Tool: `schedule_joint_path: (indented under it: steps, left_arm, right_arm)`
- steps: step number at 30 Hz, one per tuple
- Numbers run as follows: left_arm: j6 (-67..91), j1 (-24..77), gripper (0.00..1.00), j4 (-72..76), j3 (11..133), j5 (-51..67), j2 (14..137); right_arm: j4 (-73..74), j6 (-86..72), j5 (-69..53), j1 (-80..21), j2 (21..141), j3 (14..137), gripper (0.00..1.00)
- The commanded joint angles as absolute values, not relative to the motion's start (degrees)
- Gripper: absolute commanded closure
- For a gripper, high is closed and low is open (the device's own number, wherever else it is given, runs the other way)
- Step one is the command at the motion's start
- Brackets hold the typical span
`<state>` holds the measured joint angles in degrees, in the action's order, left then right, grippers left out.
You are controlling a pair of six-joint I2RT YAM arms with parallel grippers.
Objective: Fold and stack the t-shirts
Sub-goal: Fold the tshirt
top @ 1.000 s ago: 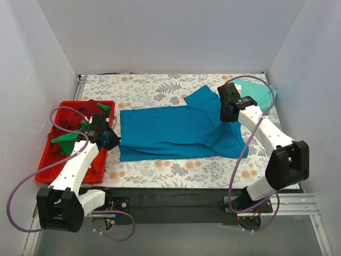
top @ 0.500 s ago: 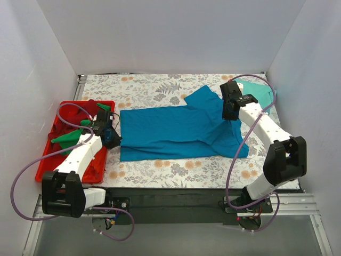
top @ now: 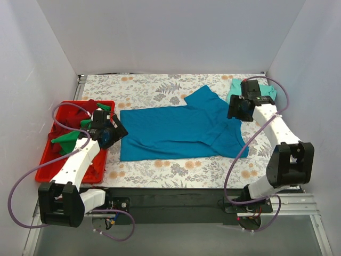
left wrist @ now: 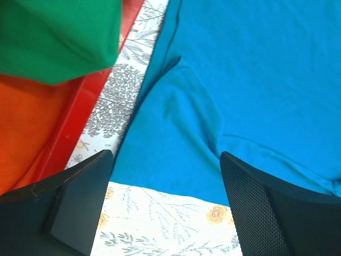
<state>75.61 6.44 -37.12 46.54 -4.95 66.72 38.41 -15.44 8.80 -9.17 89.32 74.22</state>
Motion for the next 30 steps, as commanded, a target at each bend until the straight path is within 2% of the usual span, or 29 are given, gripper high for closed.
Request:
schedule_joint_path:
  steps: [1,5,11,14,26,30]
  left_arm:
    - [75.14,6.24,0.19,-36.74,44.31,-2.38,63.46]
    - [77.25,6.68,0.19,-35.34,40.43,-0.45,61.26]
    - [77.96,7.56,0.23,-35.77,40.79,-0.09,64.25]
    - [79.10,7.91,0.24,-35.42,39.99,-0.35,64.07]
    - [82.00,11.51,0.31,-32.52,36.91,-2.02,68.55]
    - [82.79,13.44,0.35,-31.73,36.04,-3.25,70.13]
  right_arm:
    - [38.23,-12.92,3.08,-5.72,82.46,67.54,0.30]
    - [37.71,-13.01,-1.21,-1.68,78.58,58.04,0.30]
    - [34.54,-13.09,-6.14,4.91,76.20,48.44,0.31]
    - [34.01,-13.97,-8.17,6.59,76.99,46.85,0.33]
    - [31.91,-13.36,-3.61,8.79,79.63,44.03,0.39]
    - [31.29,-13.36,-1.93,8.96,79.54,43.07,0.47]
